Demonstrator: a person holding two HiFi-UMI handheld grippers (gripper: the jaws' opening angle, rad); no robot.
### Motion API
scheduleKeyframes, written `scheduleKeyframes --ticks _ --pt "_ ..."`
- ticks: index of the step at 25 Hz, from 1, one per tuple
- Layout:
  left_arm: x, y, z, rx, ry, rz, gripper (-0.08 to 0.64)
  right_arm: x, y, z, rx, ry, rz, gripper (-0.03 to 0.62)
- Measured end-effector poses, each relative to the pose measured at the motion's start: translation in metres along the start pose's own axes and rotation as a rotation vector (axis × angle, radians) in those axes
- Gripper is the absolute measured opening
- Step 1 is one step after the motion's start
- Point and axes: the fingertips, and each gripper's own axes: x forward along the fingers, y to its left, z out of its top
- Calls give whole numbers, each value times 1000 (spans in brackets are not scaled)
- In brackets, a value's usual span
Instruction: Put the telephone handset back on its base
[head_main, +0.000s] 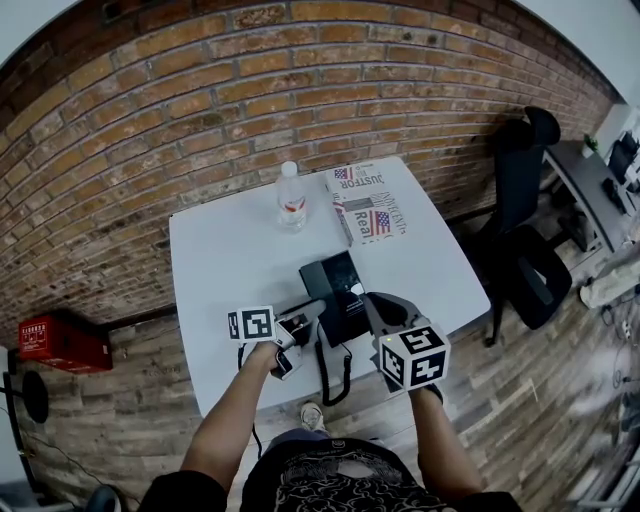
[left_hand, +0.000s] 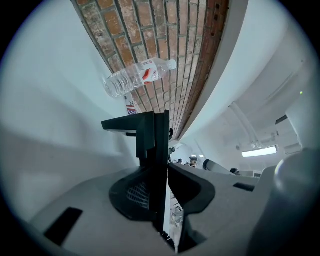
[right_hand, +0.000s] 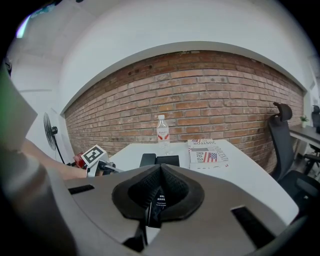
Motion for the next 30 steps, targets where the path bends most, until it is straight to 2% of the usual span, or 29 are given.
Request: scheduleKeyframes --ticks 5,17,25,30 --pt "-4 3 3 -7 -24 34 94 0 4 -2 -4 5 10 2" --pt "-10 0 6 59 -34 107 121 -7 8 -3 -7 -6 26 2" --pt "-30 -5 12 124 -83 239 121 -23 10 -1 -21 -23 59 2" --pt "-44 -22 14 248 -91 350 121 -34 15 2 -34 -37 90 2"
